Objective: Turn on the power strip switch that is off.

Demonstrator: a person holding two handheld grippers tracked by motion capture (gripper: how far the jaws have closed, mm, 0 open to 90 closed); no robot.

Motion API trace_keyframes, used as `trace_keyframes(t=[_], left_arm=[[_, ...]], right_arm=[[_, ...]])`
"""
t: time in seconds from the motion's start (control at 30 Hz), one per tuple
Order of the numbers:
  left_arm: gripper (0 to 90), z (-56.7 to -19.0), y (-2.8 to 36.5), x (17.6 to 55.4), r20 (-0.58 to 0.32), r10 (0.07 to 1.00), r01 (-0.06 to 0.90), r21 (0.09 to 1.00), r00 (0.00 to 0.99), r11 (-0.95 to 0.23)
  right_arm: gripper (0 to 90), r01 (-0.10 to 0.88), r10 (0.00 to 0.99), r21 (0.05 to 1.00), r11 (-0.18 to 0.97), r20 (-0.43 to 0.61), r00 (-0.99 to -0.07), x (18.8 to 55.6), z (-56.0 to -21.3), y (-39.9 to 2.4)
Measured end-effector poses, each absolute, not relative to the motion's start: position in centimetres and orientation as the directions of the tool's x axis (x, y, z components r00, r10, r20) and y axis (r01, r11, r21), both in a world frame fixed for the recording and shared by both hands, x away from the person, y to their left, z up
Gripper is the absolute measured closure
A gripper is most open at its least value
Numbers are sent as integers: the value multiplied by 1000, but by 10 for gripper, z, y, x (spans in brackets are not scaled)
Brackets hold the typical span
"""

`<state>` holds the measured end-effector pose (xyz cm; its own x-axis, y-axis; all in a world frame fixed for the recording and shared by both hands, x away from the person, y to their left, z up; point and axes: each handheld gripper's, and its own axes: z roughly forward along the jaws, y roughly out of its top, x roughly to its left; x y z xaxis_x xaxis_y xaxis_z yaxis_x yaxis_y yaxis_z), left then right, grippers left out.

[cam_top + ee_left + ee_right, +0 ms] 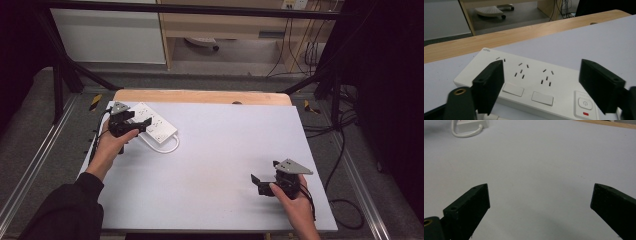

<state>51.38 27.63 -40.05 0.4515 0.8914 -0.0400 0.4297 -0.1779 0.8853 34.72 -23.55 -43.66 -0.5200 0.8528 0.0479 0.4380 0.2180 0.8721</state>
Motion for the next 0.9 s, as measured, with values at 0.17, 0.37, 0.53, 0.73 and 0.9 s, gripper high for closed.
trace_keyframes(t=[0.17,0.37,0.53,0.73,0.9], left_arm=[[277,-403,272,515,-27,890,430,882,455,-193],[350,-407,271,518,-22,889,433,879,457,-201],[401,-408,270,518,-27,890,445,873,455,-201],[430,-410,270,519,-28,891,452,869,453,-202],[477,-410,270,519,-13,892,447,869,452,-214]], right_arm=[[28,439,851,871,221,48,-523,347,-436,-235],[28,439,852,872,217,50,-521,347,-436,-235],[28,437,850,872,221,47,-524,347,-436,-235],[28,438,851,872,219,49,-522,347,-436,-235],[28,438,852,872,219,48,-522,347,-436,-235]])
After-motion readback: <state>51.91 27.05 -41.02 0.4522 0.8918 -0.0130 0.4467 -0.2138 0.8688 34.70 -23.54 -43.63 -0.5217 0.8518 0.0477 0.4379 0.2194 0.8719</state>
